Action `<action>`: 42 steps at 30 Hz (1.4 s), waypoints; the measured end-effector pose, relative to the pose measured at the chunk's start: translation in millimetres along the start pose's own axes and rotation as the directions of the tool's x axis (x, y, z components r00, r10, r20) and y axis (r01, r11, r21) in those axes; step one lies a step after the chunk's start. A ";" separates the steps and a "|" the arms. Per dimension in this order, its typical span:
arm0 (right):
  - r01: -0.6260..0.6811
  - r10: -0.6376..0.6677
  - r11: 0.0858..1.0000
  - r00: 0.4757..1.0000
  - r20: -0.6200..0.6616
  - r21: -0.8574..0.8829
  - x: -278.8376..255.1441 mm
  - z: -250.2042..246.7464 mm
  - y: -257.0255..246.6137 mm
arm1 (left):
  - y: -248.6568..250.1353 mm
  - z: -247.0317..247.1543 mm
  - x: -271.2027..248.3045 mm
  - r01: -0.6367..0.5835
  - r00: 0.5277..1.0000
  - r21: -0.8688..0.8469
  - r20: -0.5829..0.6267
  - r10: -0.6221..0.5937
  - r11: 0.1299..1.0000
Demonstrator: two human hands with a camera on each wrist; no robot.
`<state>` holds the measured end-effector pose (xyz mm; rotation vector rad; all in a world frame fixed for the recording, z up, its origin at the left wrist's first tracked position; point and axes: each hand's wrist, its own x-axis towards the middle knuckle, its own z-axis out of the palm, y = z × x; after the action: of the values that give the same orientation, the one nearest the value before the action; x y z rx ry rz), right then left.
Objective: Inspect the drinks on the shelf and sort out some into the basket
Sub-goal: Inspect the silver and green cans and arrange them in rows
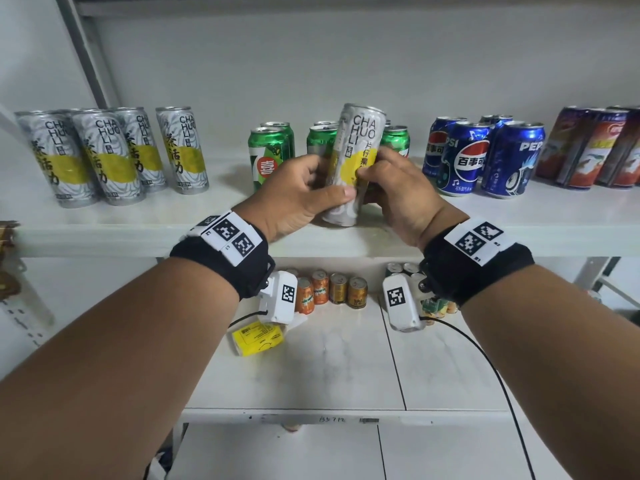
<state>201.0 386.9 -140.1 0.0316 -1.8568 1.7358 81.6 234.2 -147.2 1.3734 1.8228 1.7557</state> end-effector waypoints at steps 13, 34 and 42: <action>0.016 -0.014 0.999 0.998 0.057 -0.035 -1.3 -3.8 2.1 | 3.3 1.3 0.9 0.049 0.995 -0.022 0.085 -0.046 0.999; 0.068 -0.081 0.985 0.994 -0.075 -0.160 -7.0 7.8 1.2 | 5.9 2.2 -6.8 0.026 1.000 -0.020 0.016 -0.026 0.999; 0.076 -0.089 0.925 0.996 -0.017 -0.372 -10.3 40.7 -31.8 | 31.2 -29.9 -30.3 -0.032 0.998 0.133 -0.041 0.038 0.991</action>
<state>206.1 341.1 -114.8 -0.0675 -2.0979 1.2959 88.9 186.8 -125.0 1.4352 1.9819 1.7215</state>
